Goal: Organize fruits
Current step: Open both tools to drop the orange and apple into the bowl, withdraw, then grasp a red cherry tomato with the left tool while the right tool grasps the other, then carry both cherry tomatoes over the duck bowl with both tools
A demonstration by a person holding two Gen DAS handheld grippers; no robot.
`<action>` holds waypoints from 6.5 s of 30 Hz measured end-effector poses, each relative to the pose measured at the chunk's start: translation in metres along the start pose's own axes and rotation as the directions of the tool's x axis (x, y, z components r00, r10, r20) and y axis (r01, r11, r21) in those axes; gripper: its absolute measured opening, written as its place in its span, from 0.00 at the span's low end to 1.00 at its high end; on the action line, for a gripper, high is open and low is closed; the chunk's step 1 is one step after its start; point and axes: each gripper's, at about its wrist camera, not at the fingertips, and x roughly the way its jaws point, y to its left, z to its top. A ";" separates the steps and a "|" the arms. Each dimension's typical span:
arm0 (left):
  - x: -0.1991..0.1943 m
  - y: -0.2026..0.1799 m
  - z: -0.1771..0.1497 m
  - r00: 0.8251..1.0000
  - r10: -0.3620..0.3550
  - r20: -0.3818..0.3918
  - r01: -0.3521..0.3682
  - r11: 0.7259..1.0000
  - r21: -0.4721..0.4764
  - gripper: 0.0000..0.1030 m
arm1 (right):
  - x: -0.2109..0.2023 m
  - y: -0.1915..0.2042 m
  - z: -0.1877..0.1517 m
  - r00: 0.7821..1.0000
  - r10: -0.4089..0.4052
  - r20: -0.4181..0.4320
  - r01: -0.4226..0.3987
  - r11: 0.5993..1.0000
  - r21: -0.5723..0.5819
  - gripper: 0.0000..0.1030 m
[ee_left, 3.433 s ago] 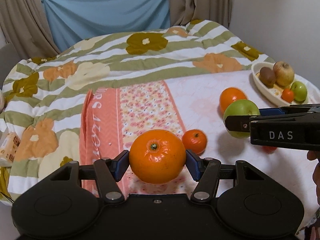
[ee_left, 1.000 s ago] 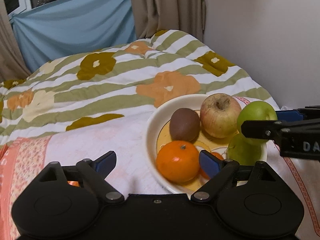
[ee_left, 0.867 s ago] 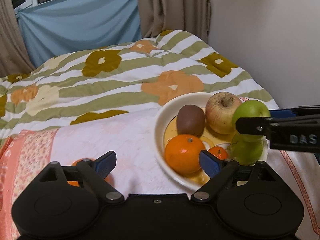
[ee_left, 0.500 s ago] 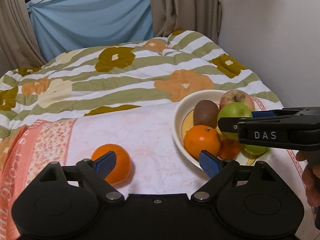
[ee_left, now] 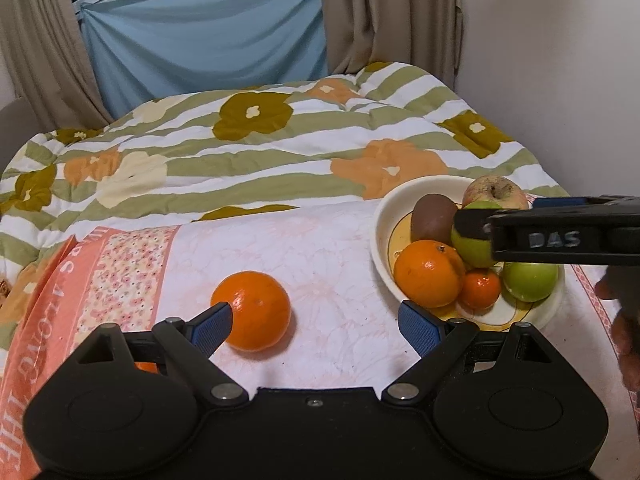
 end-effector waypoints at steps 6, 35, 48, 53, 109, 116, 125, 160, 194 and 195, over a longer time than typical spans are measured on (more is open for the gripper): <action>-0.011 0.004 -0.006 1.000 0.009 0.009 -0.008 0.999 -0.041 0.90 | -0.017 0.004 0.002 1.000 -0.011 0.008 0.011 0.999 -0.047 1.00; -0.105 0.024 -0.048 0.997 0.044 0.064 -0.049 0.996 0.077 1.00 | -0.110 0.033 -0.013 0.999 0.045 -0.015 -0.047 0.992 -0.115 1.00; -0.070 0.049 -0.070 0.981 -0.193 0.031 0.176 0.943 0.282 0.97 | -0.104 0.071 -0.067 0.996 0.068 -0.055 -0.076 0.985 -0.158 1.00; -0.041 0.043 -0.076 0.977 -0.213 0.016 0.189 0.896 0.402 0.90 | -0.090 0.080 -0.081 0.994 0.106 -0.039 -0.111 0.977 -0.184 1.00; 0.013 0.081 -0.090 0.950 -0.281 -0.136 0.311 0.889 0.335 0.37 | 0.010 0.127 -0.098 0.972 0.121 -0.201 -0.153 0.976 -0.153 0.66; 0.008 0.082 -0.088 0.954 -0.277 -0.113 0.299 0.900 0.318 0.37 | 0.013 0.132 -0.099 0.972 0.110 -0.206 -0.150 0.970 -0.192 0.48; -0.007 0.085 -0.084 0.962 -0.259 -0.090 0.274 0.917 0.291 0.37 | -0.003 0.132 -0.095 0.979 0.096 -0.182 -0.132 0.971 -0.198 0.44; -0.078 -0.046 0.009 0.942 -0.330 0.070 0.300 0.915 0.269 0.37 | -0.139 -0.002 -0.020 1.000 -0.004 0.007 0.004 0.998 -0.063 0.44; 0.024 -0.128 0.015 0.974 -0.210 -0.084 0.223 0.956 0.191 0.74 | -0.047 -0.105 -0.006 0.992 0.070 -0.108 -0.080 0.992 -0.095 0.44; 0.022 -0.127 0.016 0.974 -0.210 -0.084 0.222 0.957 0.186 0.74 | -0.047 -0.106 -0.005 0.991 0.071 -0.110 -0.081 0.992 -0.095 0.44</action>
